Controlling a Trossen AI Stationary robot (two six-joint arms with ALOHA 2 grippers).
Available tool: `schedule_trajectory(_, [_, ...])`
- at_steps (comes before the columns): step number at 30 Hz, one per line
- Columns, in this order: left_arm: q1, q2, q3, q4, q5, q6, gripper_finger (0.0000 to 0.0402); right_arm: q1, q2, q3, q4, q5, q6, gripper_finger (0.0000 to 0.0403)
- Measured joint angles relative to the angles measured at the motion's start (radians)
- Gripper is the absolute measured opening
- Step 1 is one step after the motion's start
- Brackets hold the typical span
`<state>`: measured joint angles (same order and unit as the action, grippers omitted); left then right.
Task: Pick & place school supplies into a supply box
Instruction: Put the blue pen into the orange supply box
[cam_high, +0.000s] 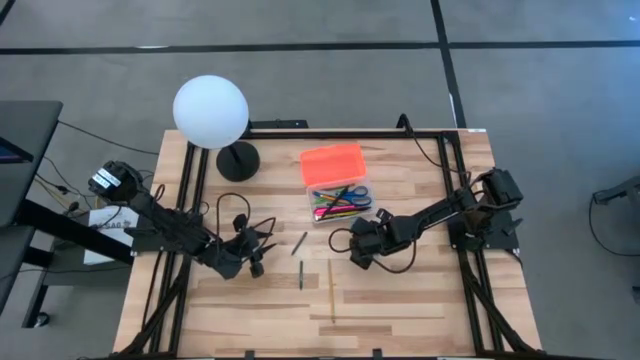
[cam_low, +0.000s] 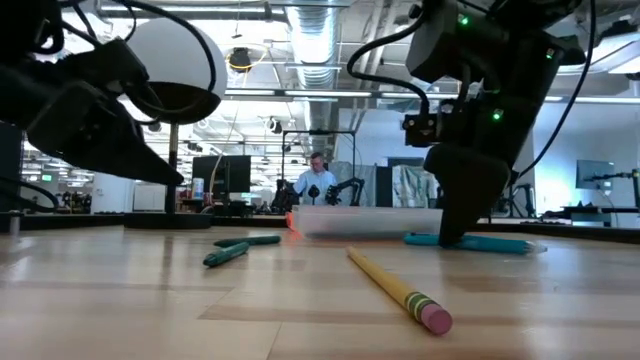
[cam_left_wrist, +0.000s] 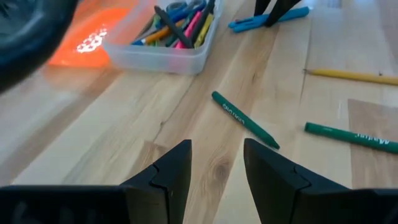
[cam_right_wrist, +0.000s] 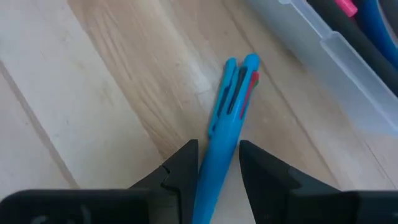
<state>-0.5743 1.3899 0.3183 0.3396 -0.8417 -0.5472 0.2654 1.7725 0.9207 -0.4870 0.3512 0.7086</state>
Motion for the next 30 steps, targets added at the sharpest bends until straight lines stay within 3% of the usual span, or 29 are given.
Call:
schedule_trajectory(19, [0.034,0.005,0.0,-0.019,0.052,-0.049,0.0141,0.11,-0.003,0.003,-0.004,-0.13,-0.241,0.0108])
schedule_trajectory(30, [0.034,0.005,0.0,-0.019,0.051,-0.05,0.0141,0.114,-0.002,0.003,-0.011,-0.144,-0.276,0.0037])
